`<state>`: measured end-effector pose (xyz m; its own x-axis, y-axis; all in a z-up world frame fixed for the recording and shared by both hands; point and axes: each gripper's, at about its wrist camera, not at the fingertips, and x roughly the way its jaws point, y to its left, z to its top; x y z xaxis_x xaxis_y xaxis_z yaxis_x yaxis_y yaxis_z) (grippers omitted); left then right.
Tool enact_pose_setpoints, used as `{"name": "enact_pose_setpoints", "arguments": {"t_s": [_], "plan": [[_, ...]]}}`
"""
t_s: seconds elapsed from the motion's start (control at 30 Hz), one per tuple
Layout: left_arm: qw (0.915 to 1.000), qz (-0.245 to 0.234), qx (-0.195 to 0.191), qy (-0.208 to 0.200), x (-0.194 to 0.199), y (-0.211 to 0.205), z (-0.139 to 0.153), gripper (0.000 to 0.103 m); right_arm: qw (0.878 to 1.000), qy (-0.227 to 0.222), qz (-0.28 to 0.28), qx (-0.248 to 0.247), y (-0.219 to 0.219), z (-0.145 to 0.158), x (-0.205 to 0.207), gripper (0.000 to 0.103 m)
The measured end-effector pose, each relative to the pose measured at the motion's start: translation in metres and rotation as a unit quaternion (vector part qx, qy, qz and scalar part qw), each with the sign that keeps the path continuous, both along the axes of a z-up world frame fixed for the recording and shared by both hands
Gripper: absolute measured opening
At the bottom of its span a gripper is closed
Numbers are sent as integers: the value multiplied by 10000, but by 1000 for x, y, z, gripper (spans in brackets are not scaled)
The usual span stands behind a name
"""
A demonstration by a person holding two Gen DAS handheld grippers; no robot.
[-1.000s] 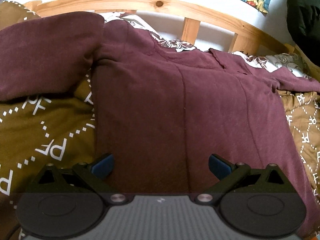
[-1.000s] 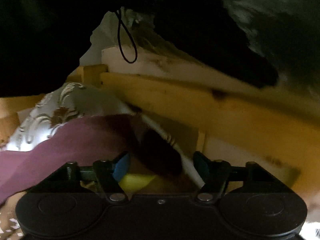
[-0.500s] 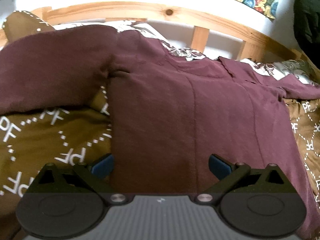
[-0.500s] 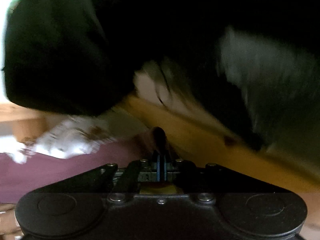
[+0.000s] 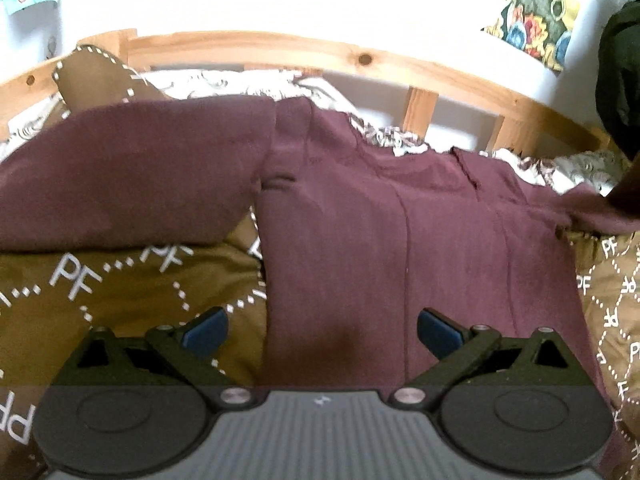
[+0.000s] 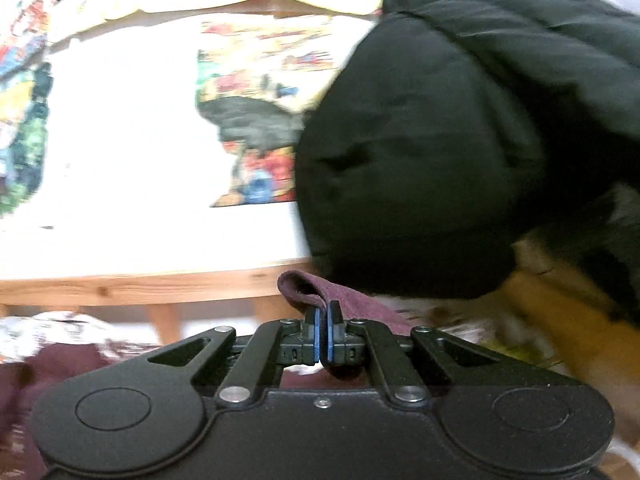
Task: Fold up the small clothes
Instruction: 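Carry the held sleeve across the shirt body and open the right tool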
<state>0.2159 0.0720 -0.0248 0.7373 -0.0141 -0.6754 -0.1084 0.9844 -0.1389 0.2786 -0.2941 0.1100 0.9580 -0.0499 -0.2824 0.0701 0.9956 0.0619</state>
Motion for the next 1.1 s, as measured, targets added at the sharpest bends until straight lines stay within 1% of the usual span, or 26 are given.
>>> {"name": "enact_pose_setpoints", "arguments": {"t_s": [0.1,0.2,0.3,0.43,0.57,0.7,0.8,0.87,0.93,0.97,1.0,1.03,1.07,1.1], "plan": [[9999,121,-35,-52,-1,5,4,102,9987,109,382,314,30,2,0,2],[9995,311,-52,1,0,12,4,102,9948,228,756,650,56,2,1,2],[9988,478,-117,47,2,20,2,102,9893,384,1149,813,84,-1,-4,2],[9972,699,-229,132,5,30,-1,102,9796,743,1679,811,126,-22,-6,2],[9956,860,-311,196,7,37,-7,102,9713,1102,1996,683,158,-53,-7,2],[9952,862,-341,301,11,39,-15,102,9617,1499,2179,725,175,-81,-2,2],[9953,857,-324,323,14,39,-21,102,9553,1714,2313,668,184,-99,-2,2],[9958,796,-376,264,15,38,-24,102,9462,1945,2499,664,186,-109,0,3],[9963,670,-530,133,16,38,-25,102,9385,2105,2636,735,183,-118,-1,11],[9961,589,-664,17,15,38,-25,102,9365,2153,2663,758,180,-120,-2,21],[9951,468,-854,-160,14,39,-25,102,9366,2165,2644,772,175,-122,-3,36],[9936,318,-1026,-349,12,38,-23,102,9378,2157,2609,777,170,-122,-4,45],[9920,164,-1138,-518,12,36,-22,102,9390,2121,2591,782,164,-121,-5,63],[9912,57,-1171,-622,12,34,-21,102,9415,2039,2566,784,156,-118,-6,78]]}}
